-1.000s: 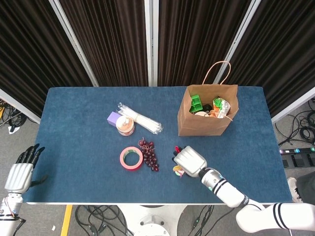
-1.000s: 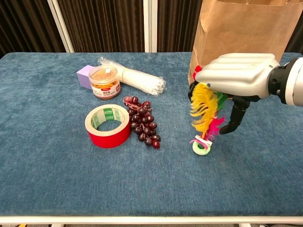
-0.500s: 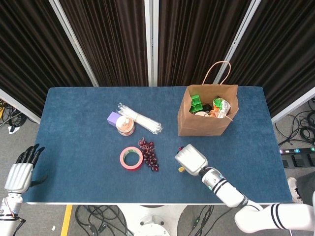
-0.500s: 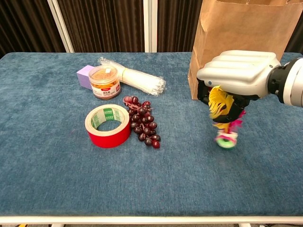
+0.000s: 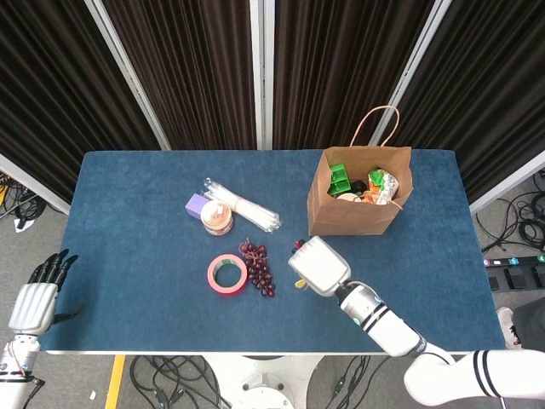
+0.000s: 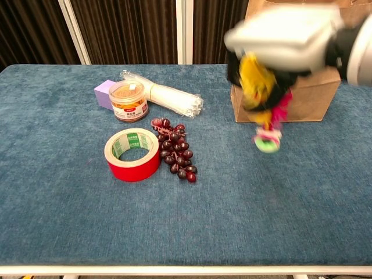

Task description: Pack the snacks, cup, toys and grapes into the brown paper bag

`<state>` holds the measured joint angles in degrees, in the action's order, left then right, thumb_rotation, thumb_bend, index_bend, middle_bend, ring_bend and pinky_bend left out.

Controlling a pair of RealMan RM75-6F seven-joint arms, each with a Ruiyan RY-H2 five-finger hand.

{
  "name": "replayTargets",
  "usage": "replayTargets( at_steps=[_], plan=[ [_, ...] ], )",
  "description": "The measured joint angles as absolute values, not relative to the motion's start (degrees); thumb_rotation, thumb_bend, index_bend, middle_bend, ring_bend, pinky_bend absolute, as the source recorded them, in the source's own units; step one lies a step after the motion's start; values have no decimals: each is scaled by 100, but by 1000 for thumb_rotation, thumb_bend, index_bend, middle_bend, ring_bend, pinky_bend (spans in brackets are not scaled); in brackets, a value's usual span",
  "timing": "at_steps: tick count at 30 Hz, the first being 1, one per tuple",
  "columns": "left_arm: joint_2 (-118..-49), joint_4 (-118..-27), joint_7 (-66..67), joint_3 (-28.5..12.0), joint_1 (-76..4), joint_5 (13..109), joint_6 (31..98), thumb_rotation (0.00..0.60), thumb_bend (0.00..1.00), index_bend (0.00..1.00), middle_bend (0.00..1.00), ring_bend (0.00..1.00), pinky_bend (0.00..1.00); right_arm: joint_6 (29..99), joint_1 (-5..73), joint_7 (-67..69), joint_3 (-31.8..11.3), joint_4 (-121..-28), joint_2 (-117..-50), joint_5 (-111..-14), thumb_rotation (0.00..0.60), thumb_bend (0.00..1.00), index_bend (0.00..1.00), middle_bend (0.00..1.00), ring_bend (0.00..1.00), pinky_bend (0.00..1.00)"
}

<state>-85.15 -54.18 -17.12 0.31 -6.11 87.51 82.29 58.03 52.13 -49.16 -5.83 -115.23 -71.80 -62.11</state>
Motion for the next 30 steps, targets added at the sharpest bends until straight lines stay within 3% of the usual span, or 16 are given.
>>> replayTargets(
  at_steps=[15, 21, 30],
  plan=[
    [-8494, -5462, -1742, 24, -612, 8745, 8229, 600, 232, 137, 133, 27, 168, 6379, 6672, -5904, -2510, -11518, -6494, -4574, 600, 211, 875, 608, 527, 726],
    [-8490, -5473, -1772, 18, -609, 8746, 8244, 600, 232, 138, 133, 27, 167, 6556, 6808, -6026, -2644, -11001, -6070, -4551, 600, 211, 875, 608, 527, 726],
    [-8490, -5475, -1767, 20, -611, 8741, 8225, 600, 233, 137, 133, 27, 168, 6641, 6437, -5730, -2322, -10661, -5708, -4501, 600, 211, 867, 608, 527, 726]
  ],
)
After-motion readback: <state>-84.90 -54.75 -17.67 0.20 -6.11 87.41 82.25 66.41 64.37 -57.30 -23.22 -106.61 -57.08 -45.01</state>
